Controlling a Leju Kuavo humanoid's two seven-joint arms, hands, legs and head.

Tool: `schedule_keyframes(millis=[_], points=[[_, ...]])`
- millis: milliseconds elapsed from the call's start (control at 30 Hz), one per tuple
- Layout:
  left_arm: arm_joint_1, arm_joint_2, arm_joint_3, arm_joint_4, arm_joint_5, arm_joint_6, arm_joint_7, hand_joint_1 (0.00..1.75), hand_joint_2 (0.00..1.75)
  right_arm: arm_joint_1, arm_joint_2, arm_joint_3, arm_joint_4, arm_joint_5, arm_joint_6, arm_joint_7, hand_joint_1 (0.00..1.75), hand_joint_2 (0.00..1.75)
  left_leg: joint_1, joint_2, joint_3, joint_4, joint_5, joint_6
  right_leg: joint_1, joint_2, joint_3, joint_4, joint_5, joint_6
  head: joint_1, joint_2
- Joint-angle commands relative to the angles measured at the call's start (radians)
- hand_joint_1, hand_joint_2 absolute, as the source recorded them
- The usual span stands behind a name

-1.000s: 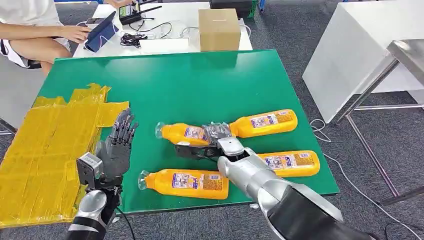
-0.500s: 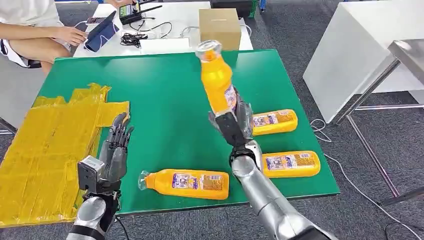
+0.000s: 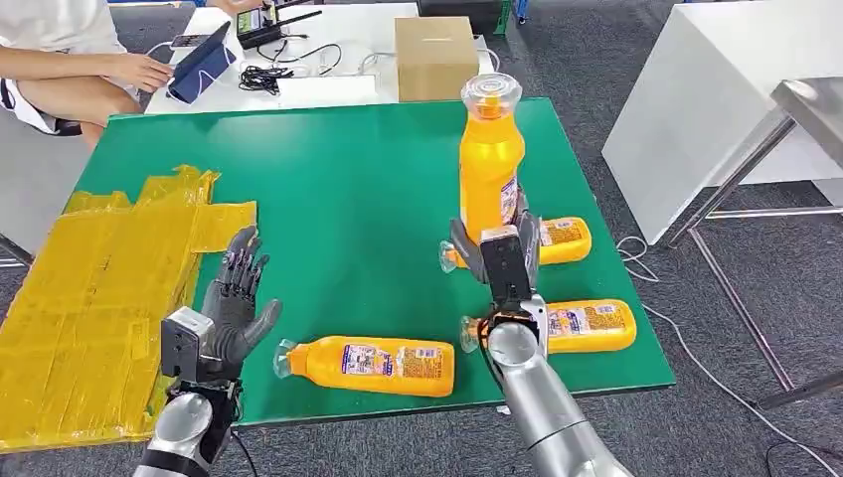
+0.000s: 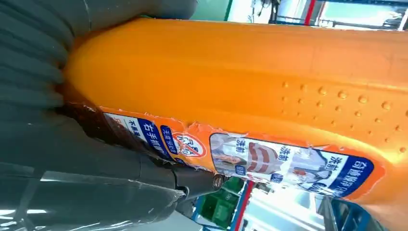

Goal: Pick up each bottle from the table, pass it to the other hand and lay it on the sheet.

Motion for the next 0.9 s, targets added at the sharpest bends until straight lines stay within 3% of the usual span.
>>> schedule_keyframes(millis=[33, 367, 667, 900], points=[[-0.065, 0.023, -0.051, 0.047, 0.004, -0.005, 0.010, 0.00, 1.75, -0.033, 0.001, 0.096, 0.056, 0.044, 0.060, 0.006, 1.75, 1.75, 0.000, 0.001, 0.002, 0.000, -0.001, 0.000, 0.000, 0.000, 0.002, 0.000, -0.001, 0.000, 0.000, 0.000], [-0.132, 0.026, -0.093, 0.095, 0.046, -0.058, -0.007, 0.00, 1.75, -0.155, -0.004, 0.393, 0.301, 0.221, 0.203, 0.005, 1.75, 1.75, 0.000, 0.002, 0.004, -0.001, -0.001, -0.001, 0.000, 0.001, 0.003, 0.000, -0.001, 0.000, 0.000, 0.000], [-0.141, 0.027, -0.106, 0.092, 0.074, -0.095, 0.008, 0.00, 1.75, -0.171, 0.026, 0.507, 0.377, 0.371, 0.124, 0.017, 1.75, 1.75, 0.000, 0.001, 0.003, -0.001, -0.001, -0.001, 0.000, 0.001, 0.003, 0.000, -0.001, 0.000, 0.000, 0.000], [-0.159, 0.025, -0.120, 0.111, 0.086, -0.108, 0.015, 0.00, 1.75, -0.152, 0.026, 0.575, 0.352, 0.455, -0.015, -0.028, 1.75, 1.75, 0.000, 0.000, 0.005, -0.001, -0.001, -0.001, 0.000, -0.001, 0.005, 0.000, -0.002, 0.000, 0.000, 0.000]])
